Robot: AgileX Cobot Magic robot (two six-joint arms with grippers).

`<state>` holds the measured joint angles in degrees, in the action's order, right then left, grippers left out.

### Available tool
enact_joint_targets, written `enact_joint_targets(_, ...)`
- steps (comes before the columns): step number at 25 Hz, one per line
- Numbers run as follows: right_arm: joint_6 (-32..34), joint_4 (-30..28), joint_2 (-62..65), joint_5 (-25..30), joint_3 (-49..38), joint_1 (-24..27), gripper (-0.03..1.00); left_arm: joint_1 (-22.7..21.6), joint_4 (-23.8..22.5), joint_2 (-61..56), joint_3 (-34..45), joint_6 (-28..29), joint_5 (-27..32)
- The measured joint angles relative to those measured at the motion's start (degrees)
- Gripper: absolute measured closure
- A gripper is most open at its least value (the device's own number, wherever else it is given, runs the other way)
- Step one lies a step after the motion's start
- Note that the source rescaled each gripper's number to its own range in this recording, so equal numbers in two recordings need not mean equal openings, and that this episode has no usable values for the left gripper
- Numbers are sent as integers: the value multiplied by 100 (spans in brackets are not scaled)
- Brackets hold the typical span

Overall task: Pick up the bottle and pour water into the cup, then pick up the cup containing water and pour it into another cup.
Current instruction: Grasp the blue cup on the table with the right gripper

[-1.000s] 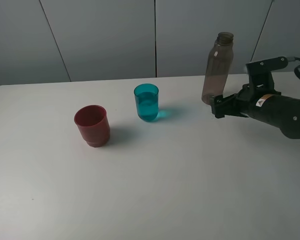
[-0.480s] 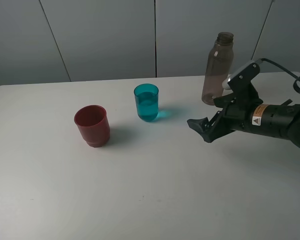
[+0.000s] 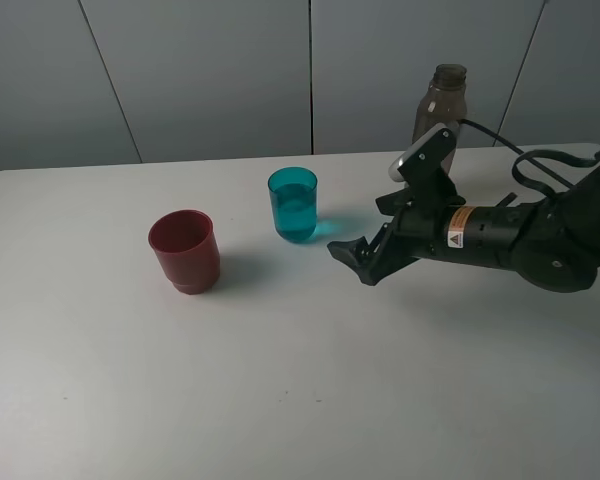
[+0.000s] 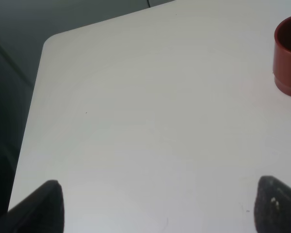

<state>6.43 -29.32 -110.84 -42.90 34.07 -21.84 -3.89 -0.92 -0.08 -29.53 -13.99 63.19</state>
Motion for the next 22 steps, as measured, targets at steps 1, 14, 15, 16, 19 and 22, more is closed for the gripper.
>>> enact_joint_targets(1,0,42,-125,0,127,-89,-3,0,0,0,0,0,0)
enact_joint_targets(14,16,815,-1242,0,1332,-583,-3,0,0,0,0,0,0)
enact_joint_targets(15,16,826,-1288,0,1388,-595,-3,0,0,0,0,0,0)
enact_joint_targets(16,16,836,-1315,0,1427,-606,-3,0,0,0,0,0,0)
enact_joint_targets(19,16,894,-1397,26,1565,-606,-3,0,0,0,0,0,0)
enact_joint_targets(22,16,906,-1425,61,1713,-606,-3,0,0,0,0,0,0)
